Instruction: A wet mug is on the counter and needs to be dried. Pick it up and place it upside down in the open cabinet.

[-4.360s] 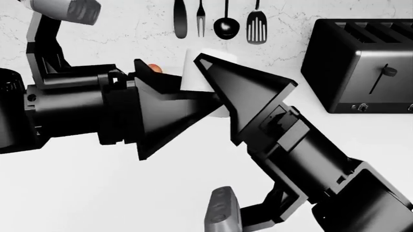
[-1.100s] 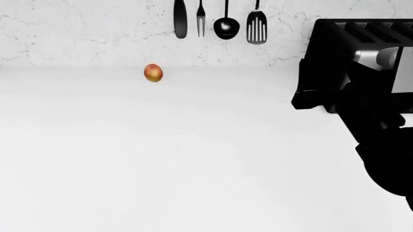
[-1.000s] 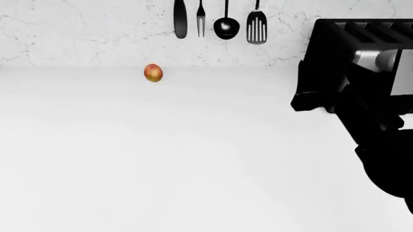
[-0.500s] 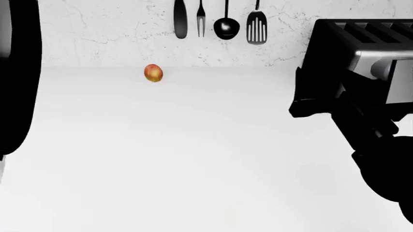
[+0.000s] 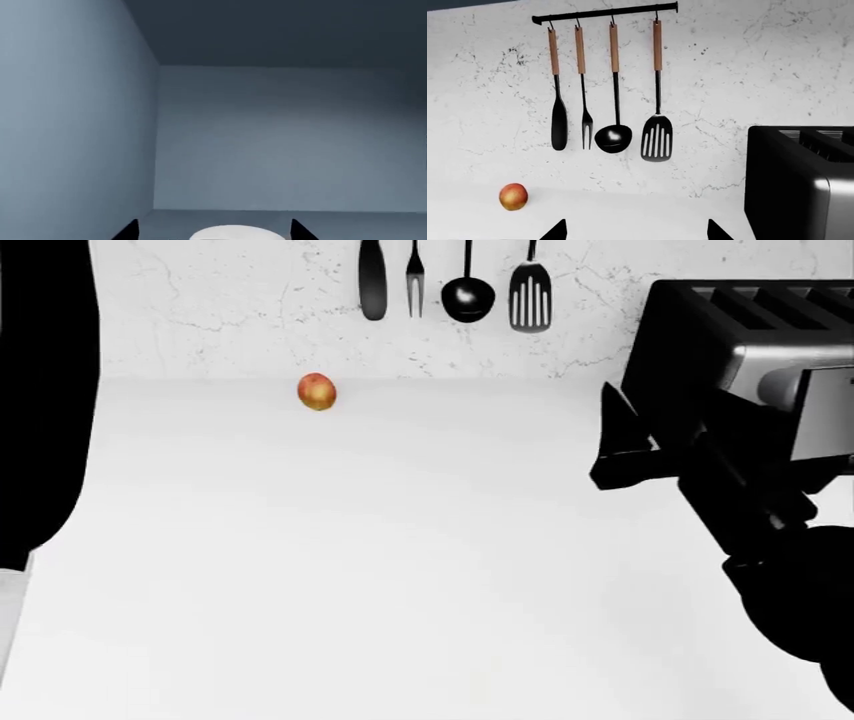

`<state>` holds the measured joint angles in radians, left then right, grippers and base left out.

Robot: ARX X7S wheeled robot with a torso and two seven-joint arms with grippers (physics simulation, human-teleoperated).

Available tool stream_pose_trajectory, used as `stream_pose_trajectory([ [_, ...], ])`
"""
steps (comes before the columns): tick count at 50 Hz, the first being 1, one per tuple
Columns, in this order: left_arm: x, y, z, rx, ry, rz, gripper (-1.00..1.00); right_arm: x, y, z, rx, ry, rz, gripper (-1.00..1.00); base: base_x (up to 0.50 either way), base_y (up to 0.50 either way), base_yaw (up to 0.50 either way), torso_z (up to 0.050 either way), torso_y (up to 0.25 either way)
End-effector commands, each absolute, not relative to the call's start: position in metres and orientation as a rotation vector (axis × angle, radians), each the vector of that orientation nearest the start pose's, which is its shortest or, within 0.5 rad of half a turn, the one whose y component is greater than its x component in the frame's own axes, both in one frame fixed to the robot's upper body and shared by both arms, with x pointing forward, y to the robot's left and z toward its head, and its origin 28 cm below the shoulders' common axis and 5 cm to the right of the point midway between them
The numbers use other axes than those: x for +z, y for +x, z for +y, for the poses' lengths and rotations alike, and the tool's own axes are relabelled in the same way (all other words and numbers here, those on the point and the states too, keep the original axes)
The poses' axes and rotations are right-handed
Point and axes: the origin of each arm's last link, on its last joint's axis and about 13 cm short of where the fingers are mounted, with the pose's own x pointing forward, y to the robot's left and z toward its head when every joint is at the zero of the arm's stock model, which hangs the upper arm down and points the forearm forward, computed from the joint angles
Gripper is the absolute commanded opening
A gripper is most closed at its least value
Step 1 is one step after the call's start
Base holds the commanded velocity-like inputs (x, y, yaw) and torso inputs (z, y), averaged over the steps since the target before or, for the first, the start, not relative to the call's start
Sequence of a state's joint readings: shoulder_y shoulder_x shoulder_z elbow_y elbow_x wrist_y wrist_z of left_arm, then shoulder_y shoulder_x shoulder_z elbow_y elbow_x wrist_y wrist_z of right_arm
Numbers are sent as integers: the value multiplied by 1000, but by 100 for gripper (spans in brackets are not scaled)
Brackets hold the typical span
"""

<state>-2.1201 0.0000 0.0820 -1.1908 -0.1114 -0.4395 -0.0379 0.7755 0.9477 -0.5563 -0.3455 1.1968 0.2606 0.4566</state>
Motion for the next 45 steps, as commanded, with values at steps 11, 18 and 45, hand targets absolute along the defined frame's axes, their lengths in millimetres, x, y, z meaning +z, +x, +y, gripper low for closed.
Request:
stream_pose_trajectory([
  [11, 506, 374, 203, -50, -49, -458, 100, 227, 263, -163, 253, 19, -189, 100, 0, 0, 0, 0, 0],
  [18, 524, 364, 199, -106, -58, -550, 100, 226, 262, -162, 267, 14, -194, 100, 0, 0, 0, 0, 0],
  [45, 523, 250, 191, -284, -25, -748, 100, 226, 265, -161, 272, 7, -191, 100, 0, 0, 0, 0, 0],
])
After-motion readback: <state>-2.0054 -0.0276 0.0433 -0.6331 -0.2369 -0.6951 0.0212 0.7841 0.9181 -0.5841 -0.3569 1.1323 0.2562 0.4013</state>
